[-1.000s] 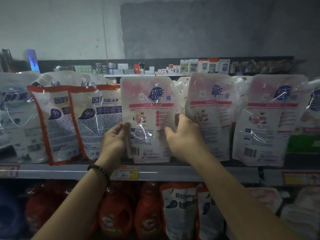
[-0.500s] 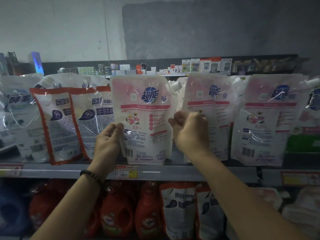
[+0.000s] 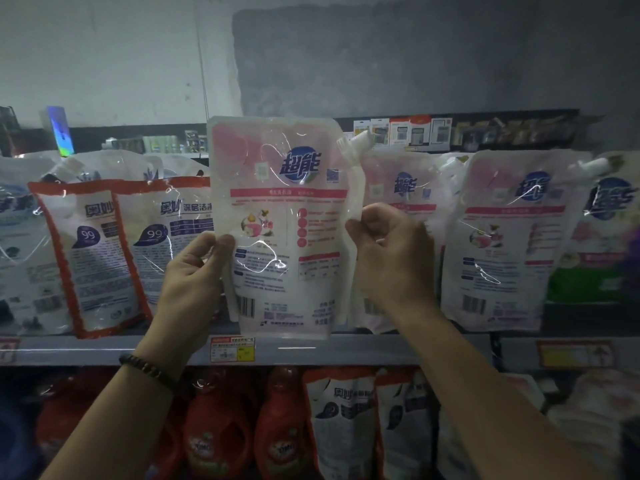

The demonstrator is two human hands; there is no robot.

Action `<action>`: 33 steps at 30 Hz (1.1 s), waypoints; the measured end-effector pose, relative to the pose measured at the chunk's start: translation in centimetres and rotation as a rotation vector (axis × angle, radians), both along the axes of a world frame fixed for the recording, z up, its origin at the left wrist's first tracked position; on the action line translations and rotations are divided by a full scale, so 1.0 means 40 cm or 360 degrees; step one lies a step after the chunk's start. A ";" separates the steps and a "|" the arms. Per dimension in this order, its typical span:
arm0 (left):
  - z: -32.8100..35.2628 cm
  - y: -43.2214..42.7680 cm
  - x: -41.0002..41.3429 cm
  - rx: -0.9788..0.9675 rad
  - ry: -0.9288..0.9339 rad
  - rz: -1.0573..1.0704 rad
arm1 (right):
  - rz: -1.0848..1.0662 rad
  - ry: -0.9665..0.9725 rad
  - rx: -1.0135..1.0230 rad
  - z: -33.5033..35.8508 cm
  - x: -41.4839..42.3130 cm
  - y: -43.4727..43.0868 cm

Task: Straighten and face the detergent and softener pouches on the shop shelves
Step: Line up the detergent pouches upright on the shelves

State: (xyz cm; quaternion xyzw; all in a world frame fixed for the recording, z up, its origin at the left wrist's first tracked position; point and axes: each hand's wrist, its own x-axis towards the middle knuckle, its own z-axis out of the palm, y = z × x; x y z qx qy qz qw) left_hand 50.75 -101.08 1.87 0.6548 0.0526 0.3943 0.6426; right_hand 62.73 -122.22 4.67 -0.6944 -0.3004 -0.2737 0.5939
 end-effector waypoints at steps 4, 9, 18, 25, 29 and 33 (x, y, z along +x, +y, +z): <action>0.005 -0.050 0.023 -0.0004 -0.0039 -0.0052 | 0.0065 0.0027 0.0062 0.011 0.008 -0.064; 0.013 -0.134 0.061 0.0071 -0.0043 -0.0093 | -0.0017 0.0055 0.0118 0.011 0.039 -0.152; -0.002 -0.307 0.153 0.0282 -0.0064 -0.0126 | -0.0115 0.0117 0.0165 -0.001 0.100 -0.360; 0.002 -0.462 0.218 0.0478 0.0044 -0.0156 | -0.0273 0.0140 0.0150 -0.004 0.159 -0.538; 0.007 -0.561 0.265 0.0412 0.0046 -0.0237 | -0.0326 0.0163 0.0145 0.001 0.197 -0.638; 0.018 -0.654 0.314 0.0338 0.0043 -0.0346 | -0.0407 0.0160 0.0154 0.005 0.238 -0.729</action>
